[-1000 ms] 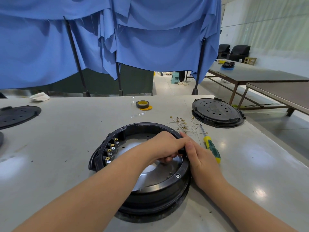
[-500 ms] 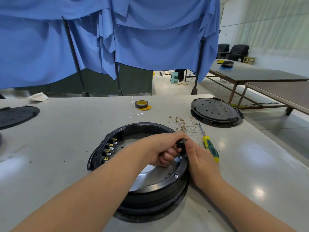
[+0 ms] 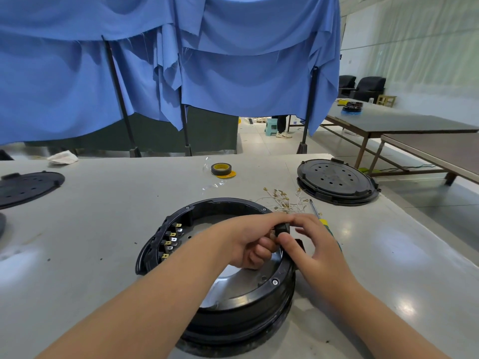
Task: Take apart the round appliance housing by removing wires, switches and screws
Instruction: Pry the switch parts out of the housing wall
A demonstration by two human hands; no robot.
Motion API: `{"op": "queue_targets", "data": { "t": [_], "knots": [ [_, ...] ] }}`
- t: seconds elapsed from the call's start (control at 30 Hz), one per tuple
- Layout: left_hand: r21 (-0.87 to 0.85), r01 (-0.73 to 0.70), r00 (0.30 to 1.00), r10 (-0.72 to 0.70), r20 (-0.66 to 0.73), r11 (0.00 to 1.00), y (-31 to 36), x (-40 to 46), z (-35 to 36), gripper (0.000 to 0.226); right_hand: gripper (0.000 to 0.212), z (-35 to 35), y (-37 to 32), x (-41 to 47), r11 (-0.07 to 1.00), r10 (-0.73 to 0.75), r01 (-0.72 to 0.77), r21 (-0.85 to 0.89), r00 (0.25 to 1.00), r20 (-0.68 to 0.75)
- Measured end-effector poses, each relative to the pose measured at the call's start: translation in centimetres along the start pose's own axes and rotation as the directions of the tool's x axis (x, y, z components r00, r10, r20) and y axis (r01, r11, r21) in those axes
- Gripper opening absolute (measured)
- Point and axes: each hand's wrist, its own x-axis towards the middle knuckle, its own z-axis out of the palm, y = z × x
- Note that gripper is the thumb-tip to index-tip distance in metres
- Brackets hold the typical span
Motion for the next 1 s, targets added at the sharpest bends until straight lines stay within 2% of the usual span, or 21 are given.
{"op": "queue_targets", "data": {
  "t": [0.1, 0.2, 0.27, 0.33, 0.37, 0.43, 0.57, 0.6, 0.67, 0.7, 0.73, 0.8, 0.87, 1.0],
  "knots": [
    [0.039, -0.012, 0.996, 0.015, -0.089, 0.999, 0.1, 0.0, 0.2, 0.056, 0.031, -0.4, 0.0, 0.2, 0.999, 0.022, -0.022, 0.03, 1.0, 0.011],
    [0.293, -0.057, 0.928, 0.159, -0.337, 0.955, 0.2, -0.5, 0.5, 0.046, 0.027, -0.5, 0.0, 0.3, 0.998, 0.05, -0.051, 0.029, 0.998, 0.048],
    [0.568, -0.077, 0.857, 0.346, -0.383, 0.819, 0.1, -1.3, 0.4, 0.036, 0.027, -0.6, -0.1, 0.3, 0.999, 0.046, -0.047, 0.01, 0.997, 0.061],
    [0.787, -0.11, 0.786, 0.538, -0.305, 0.607, -0.2, -2.4, 0.3, 0.031, 0.025, -0.7, -0.2, 0.4, 1.0, 0.029, -0.028, -0.01, 0.998, 0.053],
    [0.83, -0.127, 0.772, 0.58, -0.261, 0.543, -0.3, -3.0, 0.4, 0.03, 0.023, -0.7, -0.2, 0.4, 0.999, 0.034, -0.034, -0.007, 0.998, 0.048],
    [0.856, -0.156, 0.788, 0.585, -0.193, 0.493, -0.9, -3.7, 0.3, 0.03, 0.021, -0.8, -0.2, 0.4, 0.998, 0.063, -0.064, 0.02, 0.997, 0.047],
    [0.898, -0.095, 0.857, 0.494, -0.145, 0.429, -3.2, -2.8, -0.1, 0.028, 0.018, -0.9, -0.4, 0.6, 0.995, 0.075, -0.079, 0.059, 0.995, 0.067],
    [0.907, -0.088, 0.866, 0.482, -0.135, 0.413, -3.7, -2.5, -0.1, 0.03, 0.015, -0.9, -0.4, 0.8, 0.996, 0.067, -0.071, 0.057, 0.996, 0.066],
    [0.947, -0.074, 0.871, 0.483, -0.092, 0.313, -4.2, -2.2, 0.0, 0.043, 0.01, -0.8, -0.6, 1.4, 0.988, 0.113, -0.117, 0.097, 0.992, 0.048],
    [0.962, -0.064, 0.87, 0.487, -0.077, 0.266, -4.3, -2.1, 0.0, 0.049, 0.016, -0.8, -0.8, 1.8, 0.974, 0.166, -0.172, 0.15, 0.985, 0.052],
    [0.97, -0.055, 0.87, 0.487, -0.07, 0.238, -4.3, -2.1, 0.0, 0.053, 0.032, -0.9, -0.9, 2.2, 0.963, 0.204, -0.21, 0.168, 0.978, 0.054],
    [0.975, -0.048, 0.874, 0.482, -0.064, 0.215, -4.4, -2.1, 0.0, 0.056, 0.055, -1.3, -1.1, 3.1, 0.968, 0.222, -0.23, 0.105, 0.972, 0.078],
    [0.979, -0.046, 0.876, 0.48, -0.057, 0.2, -4.3, -2.1, 0.0, 0.056, 0.056, -1.3, -1.3, 3.6, 0.974, 0.211, -0.218, 0.062, 0.972, 0.106],
    [0.985, -0.042, 0.866, 0.498, -0.049, 0.17, -4.5, -1.9, 0.0, 0.055, 0.049, -1.2, -1.2, 4.6, 0.943, 0.262, -0.274, 0.187, 0.961, 0.088]
  ]
}}
